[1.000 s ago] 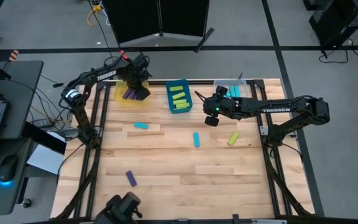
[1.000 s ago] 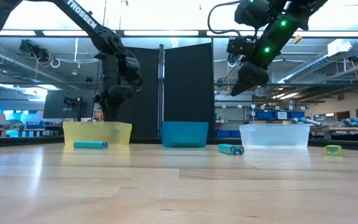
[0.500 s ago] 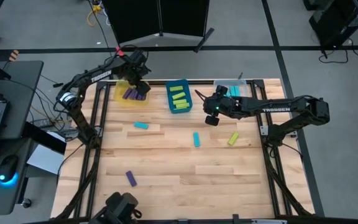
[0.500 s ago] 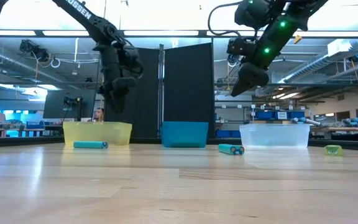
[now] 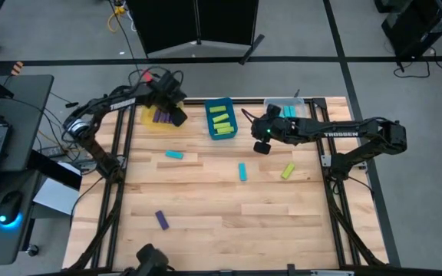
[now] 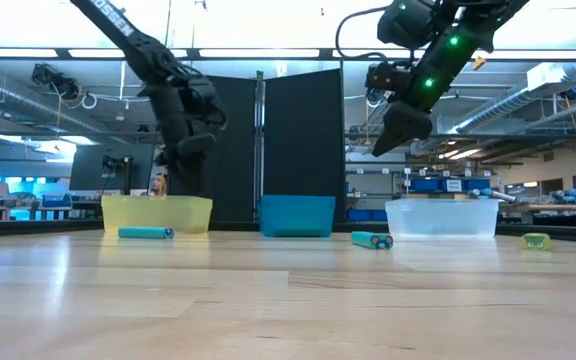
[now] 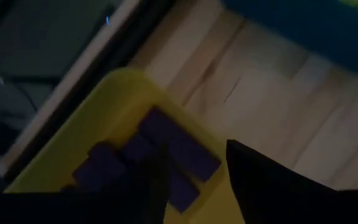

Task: Sort blocks
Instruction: Put the blue block into the transparent bin

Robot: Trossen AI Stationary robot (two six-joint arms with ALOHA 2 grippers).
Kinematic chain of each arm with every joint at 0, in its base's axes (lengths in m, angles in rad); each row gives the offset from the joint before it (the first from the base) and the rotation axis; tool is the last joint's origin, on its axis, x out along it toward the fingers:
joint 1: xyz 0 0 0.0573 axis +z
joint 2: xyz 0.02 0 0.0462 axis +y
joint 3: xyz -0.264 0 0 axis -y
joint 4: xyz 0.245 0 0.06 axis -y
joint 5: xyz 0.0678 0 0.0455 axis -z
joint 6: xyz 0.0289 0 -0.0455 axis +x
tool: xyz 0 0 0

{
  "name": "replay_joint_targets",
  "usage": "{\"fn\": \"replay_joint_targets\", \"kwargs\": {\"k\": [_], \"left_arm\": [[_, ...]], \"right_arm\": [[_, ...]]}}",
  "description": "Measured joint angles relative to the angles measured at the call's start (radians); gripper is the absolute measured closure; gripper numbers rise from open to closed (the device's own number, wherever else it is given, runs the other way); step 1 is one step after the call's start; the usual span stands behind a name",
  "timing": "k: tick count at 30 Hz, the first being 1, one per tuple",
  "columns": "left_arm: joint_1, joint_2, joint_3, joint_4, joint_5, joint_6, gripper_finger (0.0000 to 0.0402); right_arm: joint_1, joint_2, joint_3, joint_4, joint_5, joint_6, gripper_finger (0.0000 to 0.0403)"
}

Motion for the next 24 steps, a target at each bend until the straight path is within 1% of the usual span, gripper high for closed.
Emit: {"fn": "replay_joint_targets", "kwargs": {"k": [3, 6, 11, 13, 14, 17, 21, 24], "left_arm": [[-0.014, -0.071, -0.081, 0.108, 0.002, -0.004, 0.0261], [-0.026, -0.136, -0.137, 0.157, 0.004, -0.005, 0.0281], [-0.068, -0.231, -0.185, 0.205, 0.029, -0.007, 0.0308], [-0.094, -0.262, -0.198, 0.244, 0.056, -0.007, 0.0317], [-0.105, -0.278, -0.208, 0.268, 0.073, -0.007, 0.0321], [-0.148, -0.313, -0.237, 0.351, 0.115, -0.007, 0.033], [-0.204, -0.328, -0.271, 0.423, 0.148, -0.004, 0.0336], [-0.248, -0.328, -0.305, 0.477, 0.186, 0.002, 0.0337]], "right_arm": [[-0.004, 0.0, 0.0, 0.001, -0.081, 0.002, 0.0263], [-0.008, 0.0, 0.0, 0.014, -0.151, 0.003, 0.0291], [-0.02, 0.0, 0.0, 0.049, -0.241, 0.004, 0.0356], [-0.026, 0.0, 0.0, 0.067, -0.283, 0.016, 0.0386], [-0.028, 0.0, 0.0, 0.074, -0.299, 0.025, 0.0392], [-0.027, 0.0, 0.0, 0.085, -0.311, 0.056, 0.0386], [-0.021, 0.0, 0.0, 0.087, -0.312, 0.11, 0.0377], [-0.012, 0.0, -0.032, 0.18, -0.319, 0.149, 0.0387]]}}
